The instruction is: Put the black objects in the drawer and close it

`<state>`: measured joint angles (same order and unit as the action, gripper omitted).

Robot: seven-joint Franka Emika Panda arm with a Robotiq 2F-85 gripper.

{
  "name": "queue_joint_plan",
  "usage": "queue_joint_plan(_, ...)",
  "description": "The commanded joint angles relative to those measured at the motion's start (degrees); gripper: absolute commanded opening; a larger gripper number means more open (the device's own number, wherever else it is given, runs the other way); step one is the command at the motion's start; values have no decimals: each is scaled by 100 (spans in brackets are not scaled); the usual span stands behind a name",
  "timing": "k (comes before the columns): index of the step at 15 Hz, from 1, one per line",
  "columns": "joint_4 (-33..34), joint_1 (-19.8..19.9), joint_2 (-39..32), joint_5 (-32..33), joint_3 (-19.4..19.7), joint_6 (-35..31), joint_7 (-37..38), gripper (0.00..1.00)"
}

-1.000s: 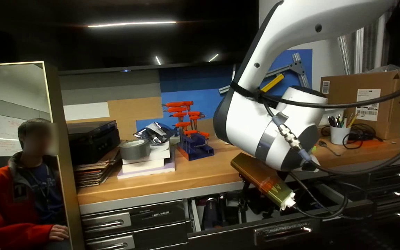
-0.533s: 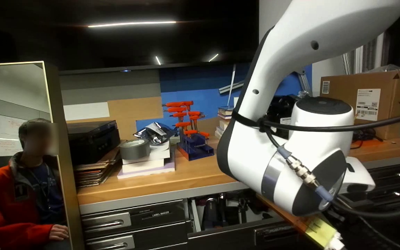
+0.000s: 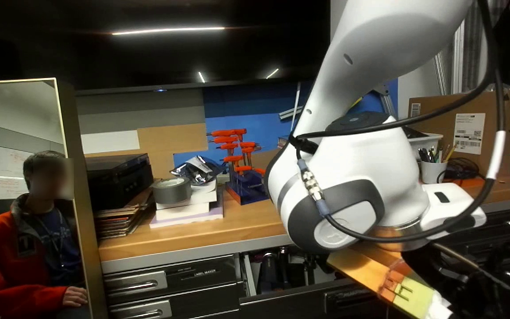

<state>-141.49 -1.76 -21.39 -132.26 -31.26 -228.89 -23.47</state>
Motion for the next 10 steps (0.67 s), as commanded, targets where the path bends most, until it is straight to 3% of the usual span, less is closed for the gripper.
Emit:
queue_joint_plan(1, 675, 950, -473, -448, -573, -196, -1520, 100)
queue_joint_plan(5, 1245, 1633, -934, -859, -792, -402, -2990, 100)
queue_joint_plan(6, 1401, 1404, -953, -1144, -431, -393, -3429, 100)
queue_joint_plan(9, 1774, 1404, -1322, -1573, -133, -680, -4183, 100)
queue_joint_plan(10, 1839, 1915, -1651, -1232, -622, -905, -3974, 100)
